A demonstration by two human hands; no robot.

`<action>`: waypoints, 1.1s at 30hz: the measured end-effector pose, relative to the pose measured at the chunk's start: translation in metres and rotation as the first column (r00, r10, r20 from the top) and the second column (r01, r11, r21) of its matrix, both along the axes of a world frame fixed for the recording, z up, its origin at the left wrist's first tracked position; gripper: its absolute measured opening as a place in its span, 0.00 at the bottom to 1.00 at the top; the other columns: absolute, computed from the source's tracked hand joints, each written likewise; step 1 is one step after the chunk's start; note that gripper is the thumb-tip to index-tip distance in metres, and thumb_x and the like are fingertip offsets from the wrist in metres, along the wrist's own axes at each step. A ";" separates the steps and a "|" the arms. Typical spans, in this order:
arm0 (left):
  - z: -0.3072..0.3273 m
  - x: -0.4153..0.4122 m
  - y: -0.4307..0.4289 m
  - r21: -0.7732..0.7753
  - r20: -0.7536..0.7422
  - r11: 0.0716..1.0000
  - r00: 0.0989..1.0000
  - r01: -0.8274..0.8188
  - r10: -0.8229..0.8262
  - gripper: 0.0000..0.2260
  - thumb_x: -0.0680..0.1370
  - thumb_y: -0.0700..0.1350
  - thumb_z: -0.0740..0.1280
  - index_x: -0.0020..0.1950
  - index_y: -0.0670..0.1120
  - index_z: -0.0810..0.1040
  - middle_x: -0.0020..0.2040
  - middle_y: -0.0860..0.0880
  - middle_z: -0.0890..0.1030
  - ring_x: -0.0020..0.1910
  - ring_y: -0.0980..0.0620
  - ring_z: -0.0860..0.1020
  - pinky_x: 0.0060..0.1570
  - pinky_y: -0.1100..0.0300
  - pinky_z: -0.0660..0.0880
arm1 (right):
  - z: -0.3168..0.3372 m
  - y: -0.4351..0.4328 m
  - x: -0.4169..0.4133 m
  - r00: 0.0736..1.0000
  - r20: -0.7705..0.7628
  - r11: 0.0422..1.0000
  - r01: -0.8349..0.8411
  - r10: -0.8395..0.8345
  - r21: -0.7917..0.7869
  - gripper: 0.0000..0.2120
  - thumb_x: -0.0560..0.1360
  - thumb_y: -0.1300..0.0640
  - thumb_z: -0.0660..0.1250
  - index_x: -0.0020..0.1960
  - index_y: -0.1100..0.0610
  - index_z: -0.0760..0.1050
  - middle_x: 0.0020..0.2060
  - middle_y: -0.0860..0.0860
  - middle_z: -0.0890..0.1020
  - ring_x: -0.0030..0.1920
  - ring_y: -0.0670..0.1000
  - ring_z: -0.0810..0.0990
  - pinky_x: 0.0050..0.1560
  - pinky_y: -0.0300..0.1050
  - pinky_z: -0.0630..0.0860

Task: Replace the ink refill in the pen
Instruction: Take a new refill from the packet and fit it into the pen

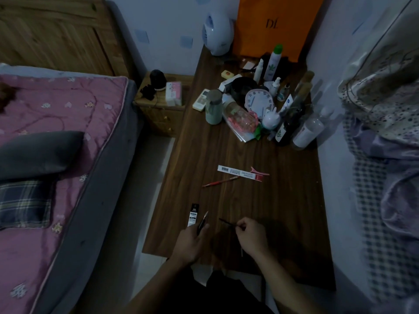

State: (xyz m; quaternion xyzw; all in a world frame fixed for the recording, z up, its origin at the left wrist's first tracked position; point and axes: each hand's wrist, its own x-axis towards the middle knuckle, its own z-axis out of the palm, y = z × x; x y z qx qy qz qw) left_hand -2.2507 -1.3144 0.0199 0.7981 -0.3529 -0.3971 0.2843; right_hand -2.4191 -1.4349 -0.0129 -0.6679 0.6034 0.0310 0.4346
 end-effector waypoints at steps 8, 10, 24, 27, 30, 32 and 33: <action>-0.016 0.000 0.002 0.081 0.001 0.993 0.996 0.083 -0.084 0.21 0.80 0.59 0.58 0.37 0.45 0.76 0.32 0.49 0.81 0.29 0.61 0.78 0.29 0.68 0.69 | -0.023 0.012 -0.027 0.991 -0.130 0.988 -0.062 0.043 -0.141 0.08 0.77 0.54 0.67 0.55 0.52 0.79 0.52 0.49 0.80 0.49 0.49 0.79 0.46 0.41 0.74; -0.017 -0.002 0.001 0.085 0.005 0.993 0.996 0.086 -0.087 0.20 0.81 0.58 0.59 0.40 0.44 0.78 0.35 0.47 0.83 0.32 0.58 0.80 0.32 0.64 0.72 | -0.026 0.014 -0.028 0.993 -0.113 0.988 -0.058 0.042 -0.142 0.09 0.77 0.53 0.68 0.57 0.51 0.78 0.53 0.48 0.80 0.48 0.47 0.77 0.46 0.41 0.75; -0.024 -0.009 -0.006 0.152 0.050 0.980 0.990 0.124 -0.133 0.18 0.81 0.56 0.58 0.52 0.43 0.80 0.38 0.44 0.84 0.38 0.48 0.83 0.39 0.52 0.78 | -0.025 0.014 0.015 0.946 -0.197 0.918 -0.302 0.256 -0.258 0.11 0.76 0.47 0.68 0.56 0.48 0.79 0.53 0.46 0.77 0.53 0.50 0.79 0.49 0.46 0.77; -0.023 -0.009 -0.005 0.168 0.042 0.978 0.991 0.120 -0.129 0.16 0.81 0.56 0.59 0.45 0.47 0.79 0.33 0.50 0.80 0.34 0.52 0.80 0.37 0.55 0.76 | -0.026 0.015 0.018 0.929 -0.237 0.899 -0.343 0.284 -0.271 0.08 0.76 0.48 0.68 0.54 0.48 0.78 0.52 0.47 0.78 0.51 0.50 0.79 0.47 0.46 0.77; -0.022 -0.009 -0.004 0.186 0.031 0.976 0.992 0.111 -0.119 0.17 0.81 0.57 0.59 0.44 0.48 0.79 0.36 0.47 0.83 0.39 0.50 0.82 0.38 0.58 0.74 | -0.025 0.016 0.019 0.915 -0.261 0.883 -0.377 0.308 -0.281 0.06 0.78 0.49 0.66 0.53 0.49 0.78 0.53 0.48 0.78 0.50 0.50 0.79 0.45 0.45 0.76; -0.020 -0.008 -0.005 0.187 0.034 0.976 0.992 0.112 -0.121 0.17 0.81 0.58 0.58 0.48 0.48 0.79 0.39 0.46 0.83 0.42 0.48 0.83 0.39 0.58 0.74 | -0.021 0.016 0.020 0.923 -0.241 0.891 -0.362 0.301 -0.273 0.06 0.79 0.50 0.64 0.52 0.50 0.77 0.51 0.48 0.79 0.49 0.50 0.80 0.43 0.45 0.75; -0.018 -0.007 -0.005 0.188 0.029 0.975 0.992 0.117 -0.125 0.16 0.81 0.57 0.59 0.46 0.48 0.79 0.39 0.47 0.83 0.42 0.48 0.83 0.39 0.57 0.74 | -0.017 0.015 0.021 0.936 -0.221 0.906 -0.330 0.276 -0.265 0.05 0.79 0.50 0.64 0.51 0.49 0.77 0.48 0.47 0.79 0.47 0.49 0.80 0.42 0.44 0.74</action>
